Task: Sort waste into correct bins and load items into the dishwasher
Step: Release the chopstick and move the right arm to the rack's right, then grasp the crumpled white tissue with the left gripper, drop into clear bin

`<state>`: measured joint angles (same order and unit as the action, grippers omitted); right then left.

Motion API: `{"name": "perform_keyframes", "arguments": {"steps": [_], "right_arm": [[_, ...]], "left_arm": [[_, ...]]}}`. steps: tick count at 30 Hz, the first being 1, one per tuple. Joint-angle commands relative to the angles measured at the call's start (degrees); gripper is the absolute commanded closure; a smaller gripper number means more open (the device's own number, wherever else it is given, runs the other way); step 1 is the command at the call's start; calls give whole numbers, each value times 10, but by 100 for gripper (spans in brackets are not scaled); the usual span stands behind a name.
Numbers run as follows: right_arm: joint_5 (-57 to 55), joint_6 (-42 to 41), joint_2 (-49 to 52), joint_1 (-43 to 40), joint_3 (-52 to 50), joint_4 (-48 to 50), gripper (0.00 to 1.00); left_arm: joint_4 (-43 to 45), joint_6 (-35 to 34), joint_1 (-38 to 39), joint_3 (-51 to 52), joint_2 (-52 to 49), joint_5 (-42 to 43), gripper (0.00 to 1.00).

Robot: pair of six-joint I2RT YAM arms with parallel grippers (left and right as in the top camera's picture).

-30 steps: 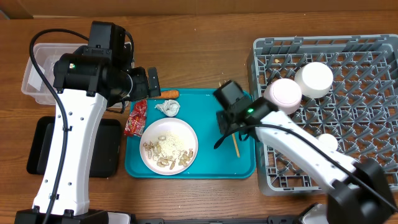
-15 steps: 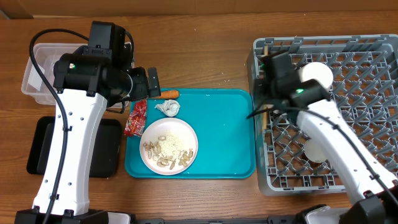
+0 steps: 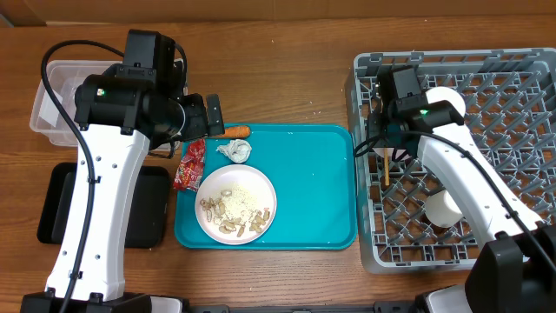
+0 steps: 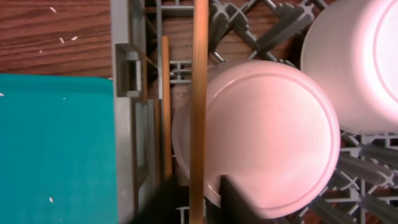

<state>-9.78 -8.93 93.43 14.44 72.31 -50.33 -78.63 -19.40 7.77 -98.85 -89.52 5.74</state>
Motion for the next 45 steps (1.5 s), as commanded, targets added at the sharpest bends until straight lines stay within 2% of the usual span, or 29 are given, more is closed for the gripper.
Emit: {"name": "perform_keyframes", "arguments": {"steps": [1,13,20,23,24,25,26,33,45], "right_arm": [[9,-5,-18,8,14,-12,57],[21,-20,-149,51,92,-64,57],[11,-69,-311,61,92,-53,53],[-19,-74,-384,61,92,-54,37],[-28,-74,-408,61,92,-54,28],[-32,-74,-423,61,92,-54,11],[-35,-74,-446,61,92,-53,0],[-35,-74,-518,61,92,-65,0],[-35,-74,-518,61,91,-129,0]], "left_arm": [[0,-5,-2,-10,3,-2,0],[0,-5,-2,-10,3,-2,0],[0,-5,-2,-10,3,-2,0],[0,-5,-2,-10,3,-2,0],[0,-5,-2,-10,3,-2,0],[0,-5,-2,-10,3,-2,0],[0,-5,-2,-10,3,-2,0],[0,-34,-2,-10,3,26,0],[58,-33,-2,-10,2,15,0]]}}
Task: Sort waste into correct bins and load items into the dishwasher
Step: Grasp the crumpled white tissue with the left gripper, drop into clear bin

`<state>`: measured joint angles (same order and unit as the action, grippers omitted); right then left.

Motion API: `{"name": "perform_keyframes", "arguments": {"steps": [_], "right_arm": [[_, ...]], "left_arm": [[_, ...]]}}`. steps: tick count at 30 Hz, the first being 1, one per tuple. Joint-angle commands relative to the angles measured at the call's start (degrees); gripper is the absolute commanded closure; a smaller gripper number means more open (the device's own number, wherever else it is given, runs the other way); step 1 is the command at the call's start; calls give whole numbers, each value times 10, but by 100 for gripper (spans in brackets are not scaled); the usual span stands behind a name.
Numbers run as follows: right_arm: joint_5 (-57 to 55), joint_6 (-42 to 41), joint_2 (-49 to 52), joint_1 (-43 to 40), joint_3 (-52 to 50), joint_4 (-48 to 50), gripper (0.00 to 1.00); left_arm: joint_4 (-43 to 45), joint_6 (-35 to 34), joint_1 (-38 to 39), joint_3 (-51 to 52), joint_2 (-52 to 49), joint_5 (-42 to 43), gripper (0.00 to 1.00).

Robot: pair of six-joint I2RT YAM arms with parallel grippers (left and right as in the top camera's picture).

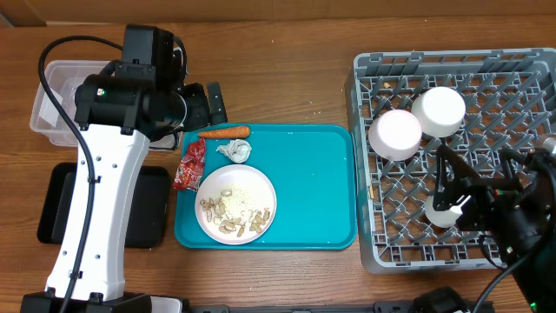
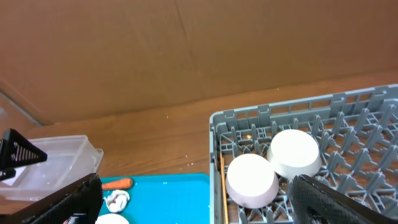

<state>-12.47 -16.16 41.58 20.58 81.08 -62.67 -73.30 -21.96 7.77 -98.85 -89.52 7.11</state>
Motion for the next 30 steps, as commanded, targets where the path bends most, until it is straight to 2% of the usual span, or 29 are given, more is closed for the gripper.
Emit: {"name": "perform_keyframes", "arguments": {"steps": [1,6,11,15,17,23,30], "right_arm": [[-8,-2,0,-1,4,-11,0],[-8,-2,0,-1,4,-23,0],[-8,-2,0,-1,4,-24,0],[-8,-2,0,-1,4,-24,0],[-8,-2,0,-1,4,-24,0],[-8,-2,0,-1,4,-24,0],[-8,-2,0,-1,4,-24,0]], "left_arm": [[4,-2,-1,-9,0,-1,0],[-25,28,22,-4,-20,-2,0],[-30,29,87,33,-68,-74,0],[27,26,123,87,-120,-121,0],[60,17,125,110,-155,-115,1],[114,7,124,123,-252,-106,15],[172,7,125,123,-322,-110,25]]}}
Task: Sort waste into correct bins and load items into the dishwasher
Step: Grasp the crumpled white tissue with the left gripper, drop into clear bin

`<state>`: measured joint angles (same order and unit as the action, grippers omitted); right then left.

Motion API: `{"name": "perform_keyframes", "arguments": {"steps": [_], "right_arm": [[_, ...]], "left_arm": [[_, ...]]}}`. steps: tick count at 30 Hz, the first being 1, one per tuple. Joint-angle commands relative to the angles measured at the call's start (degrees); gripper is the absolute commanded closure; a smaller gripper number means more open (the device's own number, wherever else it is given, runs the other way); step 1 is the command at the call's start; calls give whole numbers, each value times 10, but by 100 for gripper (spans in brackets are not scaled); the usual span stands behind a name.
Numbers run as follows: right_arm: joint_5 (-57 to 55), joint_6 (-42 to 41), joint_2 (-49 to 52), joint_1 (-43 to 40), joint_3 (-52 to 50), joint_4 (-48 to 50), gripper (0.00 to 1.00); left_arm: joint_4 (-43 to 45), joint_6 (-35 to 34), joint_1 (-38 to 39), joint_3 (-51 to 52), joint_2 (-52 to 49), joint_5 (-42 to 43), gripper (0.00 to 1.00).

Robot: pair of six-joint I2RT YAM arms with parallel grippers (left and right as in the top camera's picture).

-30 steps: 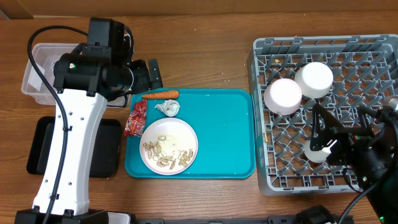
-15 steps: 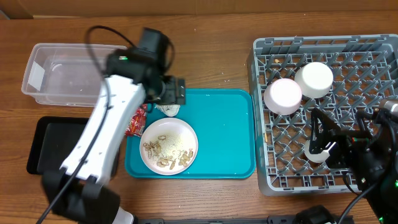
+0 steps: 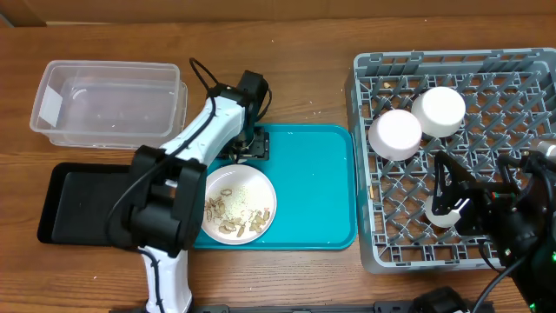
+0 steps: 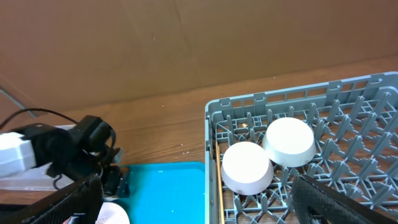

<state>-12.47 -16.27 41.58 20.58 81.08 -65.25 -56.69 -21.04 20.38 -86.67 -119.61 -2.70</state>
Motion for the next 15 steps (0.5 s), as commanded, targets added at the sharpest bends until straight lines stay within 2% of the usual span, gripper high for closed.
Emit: {"name": "perform_keyframes", "arguments": {"steps": [1,2,4,6,12,15], "right_arm": [[-8,-1,0,-1,4,2,0],[-8,-1,0,-1,4,2,0],[-8,-1,0,-1,4,2,0],[-8,-1,0,-1,4,2,0],[-8,-1,0,-1,4,2,0],[-8,-1,0,-1,4,2,0]], "left_arm": [[7,-2,-1,2,-25,-11,26],[7,-2,-1,2,-29,-11,32],[7,-2,-1,2,-33,-11,56],[4,-2,-1,1,-32,-11,71],[-50,-2,-1,-33,-5,-11,87],[-74,-2,-2,-59,25,-12,90]]}}
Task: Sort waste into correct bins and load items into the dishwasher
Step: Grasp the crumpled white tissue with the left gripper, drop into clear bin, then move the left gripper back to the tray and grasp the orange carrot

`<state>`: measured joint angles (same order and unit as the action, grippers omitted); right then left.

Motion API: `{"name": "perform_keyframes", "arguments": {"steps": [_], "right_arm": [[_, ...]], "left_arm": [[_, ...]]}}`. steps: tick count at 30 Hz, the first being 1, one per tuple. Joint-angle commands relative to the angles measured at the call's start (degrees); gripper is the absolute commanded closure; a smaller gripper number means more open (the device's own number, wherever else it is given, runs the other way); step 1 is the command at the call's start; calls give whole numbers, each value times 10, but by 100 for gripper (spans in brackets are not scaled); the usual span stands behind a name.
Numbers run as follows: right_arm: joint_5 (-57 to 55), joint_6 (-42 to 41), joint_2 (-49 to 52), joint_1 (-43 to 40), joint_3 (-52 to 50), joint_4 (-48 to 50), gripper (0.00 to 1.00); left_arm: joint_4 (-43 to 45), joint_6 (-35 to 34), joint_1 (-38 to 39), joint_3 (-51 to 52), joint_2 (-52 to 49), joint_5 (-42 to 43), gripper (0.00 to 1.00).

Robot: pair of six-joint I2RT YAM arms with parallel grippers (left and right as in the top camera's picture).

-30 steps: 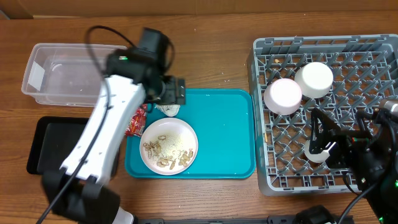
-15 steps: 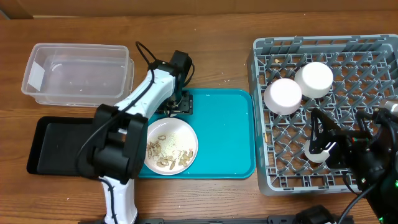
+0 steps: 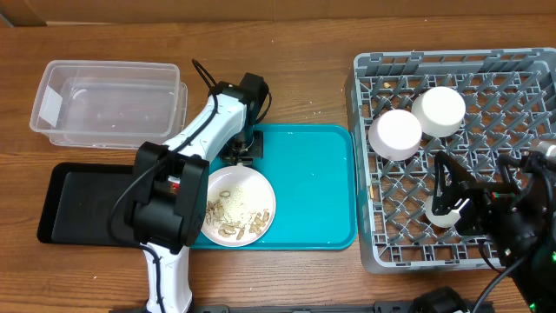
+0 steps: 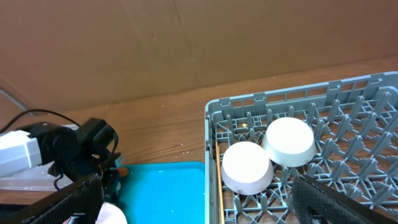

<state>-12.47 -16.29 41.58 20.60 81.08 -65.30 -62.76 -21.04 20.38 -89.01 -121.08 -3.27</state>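
Observation:
My left gripper (image 3: 242, 146) is down at the far left corner of the teal tray (image 3: 317, 196), over the spot with the waste; its jaws are hidden by the arm. Only an orange carrot tip (image 4: 123, 170) shows beside it. A white plate of food scraps (image 3: 236, 205) lies on the tray. My right gripper (image 3: 476, 172) hangs wide open over the grey dish rack (image 3: 365, 243), with nothing between its fingers. Two upturned white cups (image 3: 395, 135) (image 3: 437, 109) and a third cup (image 3: 442, 215) sit in the rack. A chopstick (image 4: 219, 180) lies along its left edge.
A clear plastic container (image 3: 109, 100) stands at the far left. A black tray (image 3: 82, 204) lies in front of it, partly under the left arm. A brown cardboard wall (image 4: 186, 50) backs the wooden table (image 3: 304, 96).
The left gripper has shifted slightly left and nearer at the tray's far corner, and the carrot tip now shows beside it. The right arm has not moved.
First the left gripper hovered by the carrot, tissue and red wrapper, while the right gripper was low in the rack by a chopstick and cup. Then the right gripper stood open over the rack's front. Later the left arm lay stretched over the waste, as now.

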Motion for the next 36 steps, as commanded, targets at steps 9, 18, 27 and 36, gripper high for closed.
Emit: {"name": "perform_keyframes", "arguments": {"steps": [9,18,27,36], "right_arm": [[-8,0,0,-1,4,2,0],[-8,0,0,-1,4,2,0],[-8,0,0,-1,4,2,0],[-8,0,0,-1,4,2,0]], "left_arm": [[-44,-32,-55,-96,154,-77,92],[-29,-25,-224,-95,146,-82,96],[-22,76,-274,-105,131,21,16],[-27,208,-156,-125,137,119,22]]}}
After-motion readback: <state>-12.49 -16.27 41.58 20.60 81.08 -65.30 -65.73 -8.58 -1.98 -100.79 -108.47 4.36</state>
